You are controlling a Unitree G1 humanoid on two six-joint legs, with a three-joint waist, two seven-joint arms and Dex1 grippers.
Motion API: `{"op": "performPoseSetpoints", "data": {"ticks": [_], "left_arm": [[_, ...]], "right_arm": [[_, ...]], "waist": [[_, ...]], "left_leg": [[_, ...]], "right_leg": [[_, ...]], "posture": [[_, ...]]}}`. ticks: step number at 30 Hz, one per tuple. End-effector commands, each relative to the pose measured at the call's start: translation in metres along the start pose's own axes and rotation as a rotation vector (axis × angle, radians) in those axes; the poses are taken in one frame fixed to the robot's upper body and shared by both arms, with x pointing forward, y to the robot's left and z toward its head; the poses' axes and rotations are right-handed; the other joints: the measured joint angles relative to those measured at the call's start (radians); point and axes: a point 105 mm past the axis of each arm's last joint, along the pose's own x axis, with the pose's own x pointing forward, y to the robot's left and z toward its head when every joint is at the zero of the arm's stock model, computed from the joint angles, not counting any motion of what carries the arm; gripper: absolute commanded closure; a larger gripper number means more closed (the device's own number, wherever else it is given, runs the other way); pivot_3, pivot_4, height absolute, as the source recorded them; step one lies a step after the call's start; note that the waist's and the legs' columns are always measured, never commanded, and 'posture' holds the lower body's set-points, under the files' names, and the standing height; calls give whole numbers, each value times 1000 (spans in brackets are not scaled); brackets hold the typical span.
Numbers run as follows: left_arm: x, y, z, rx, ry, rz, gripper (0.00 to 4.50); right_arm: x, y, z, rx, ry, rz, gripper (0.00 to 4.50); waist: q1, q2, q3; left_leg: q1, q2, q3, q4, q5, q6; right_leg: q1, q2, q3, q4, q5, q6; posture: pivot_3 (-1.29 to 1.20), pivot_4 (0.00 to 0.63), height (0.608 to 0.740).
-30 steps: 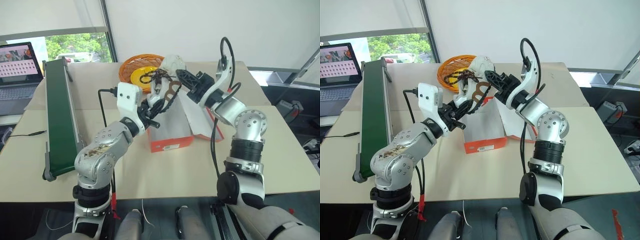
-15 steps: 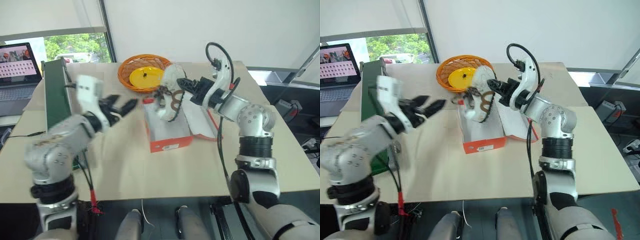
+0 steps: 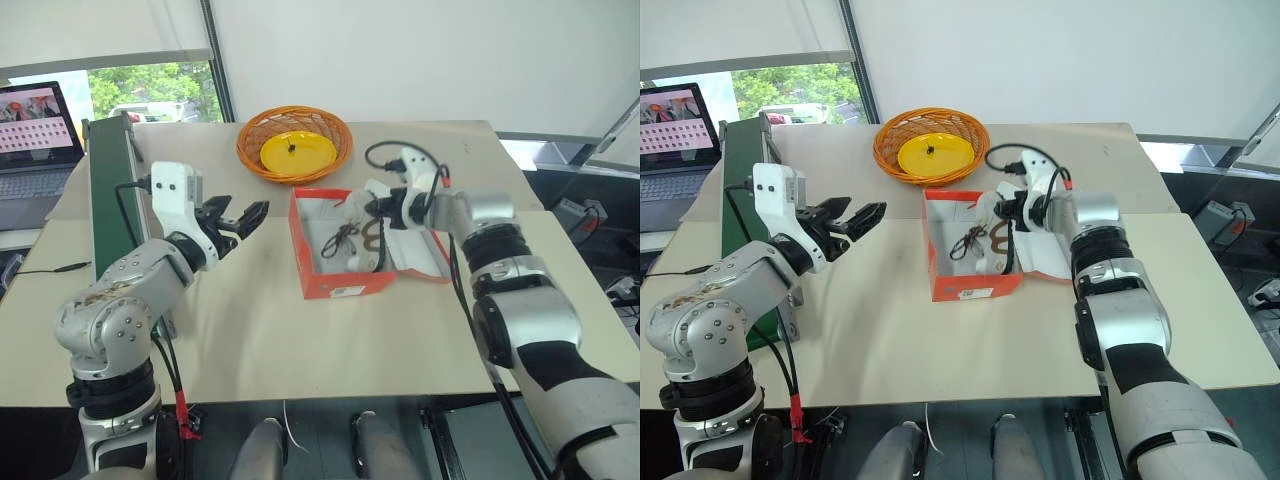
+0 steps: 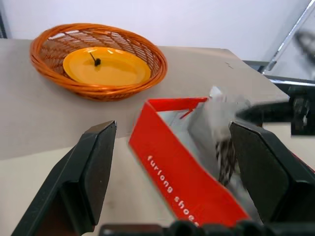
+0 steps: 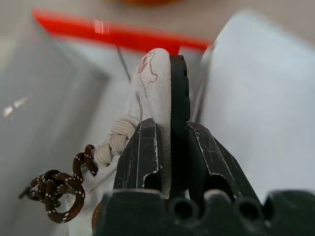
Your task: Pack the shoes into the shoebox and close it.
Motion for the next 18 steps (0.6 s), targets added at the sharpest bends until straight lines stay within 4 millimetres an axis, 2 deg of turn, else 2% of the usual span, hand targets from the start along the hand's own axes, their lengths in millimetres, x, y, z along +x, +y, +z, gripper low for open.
{"op": "performPoseSetpoints", "data": {"ticks": [1, 9, 10, 11, 18], "left_arm": [[-4, -3, 14, 31, -68, 8, 592], [-4, -5, 14, 27, -79, 14, 592], [-4, -5, 14, 27, -80, 14, 484], [-4, -6, 15, 27, -81, 13, 484], [0, -5, 16, 33, -79, 5, 484]], "right_arm": [[-1, 1, 13, -76, -35, -2, 4185], [8, -5, -4, -119, 5, -30, 4185], [8, -3, -2, -125, -2, -26, 3182], [9, -1, 0, -133, -6, -19, 2996], [5, 13, 23, -187, -44, 4, 543]], "waist": [[0, 0, 0], [0, 0, 0], [0, 0, 0], [0, 0, 0], [-3, 0, 0]], "left_leg": [[0, 0, 0, 0, 0, 0], [2, 0, 0, 0, 0, 0], [2, 0, 0, 0, 0, 0], [2, 0, 0, 0, 0, 0], [2, 0, 0, 0, 0, 0]], "right_leg": [[0, 0, 0, 0, 0, 0], [1, 0, 0, 0, 0, 0], [1, 0, 0, 0, 0, 0], [1, 0, 0, 0, 0, 0], [1, 0, 0, 0, 0, 0]], "posture": [[0, 150, 739], [0, 150, 739], [0, 150, 739], [0, 150, 739], [0, 150, 739]]}}
